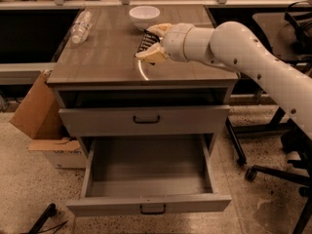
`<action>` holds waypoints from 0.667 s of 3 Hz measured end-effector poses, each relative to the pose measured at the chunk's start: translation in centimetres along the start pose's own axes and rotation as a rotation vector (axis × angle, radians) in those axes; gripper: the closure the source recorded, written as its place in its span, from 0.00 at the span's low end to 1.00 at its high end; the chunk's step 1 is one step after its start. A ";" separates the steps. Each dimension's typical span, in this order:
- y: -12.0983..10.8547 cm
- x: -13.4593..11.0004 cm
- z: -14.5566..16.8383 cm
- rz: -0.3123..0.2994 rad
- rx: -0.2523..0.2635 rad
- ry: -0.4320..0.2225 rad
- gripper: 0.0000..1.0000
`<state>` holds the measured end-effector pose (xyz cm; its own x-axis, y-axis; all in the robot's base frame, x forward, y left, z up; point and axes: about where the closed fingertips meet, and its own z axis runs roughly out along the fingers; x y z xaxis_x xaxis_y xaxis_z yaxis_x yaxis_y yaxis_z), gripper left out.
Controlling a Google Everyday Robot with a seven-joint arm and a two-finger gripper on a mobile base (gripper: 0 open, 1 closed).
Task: Pick rxbar chocolate from middle drawer and place on counter
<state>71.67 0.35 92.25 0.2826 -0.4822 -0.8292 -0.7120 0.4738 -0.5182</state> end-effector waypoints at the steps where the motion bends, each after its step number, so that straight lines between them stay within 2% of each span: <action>1: -1.5 0.7 0.6 0.033 0.063 0.021 0.58; 2: -2.8 1.5 1.1 0.065 0.128 0.029 0.35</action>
Offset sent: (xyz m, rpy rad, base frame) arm 0.0481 -0.0275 -0.0007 0.0991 -0.0097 -0.2241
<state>74.75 -0.92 92.17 0.2188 -0.4674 -0.8566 -0.6397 0.5942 -0.4876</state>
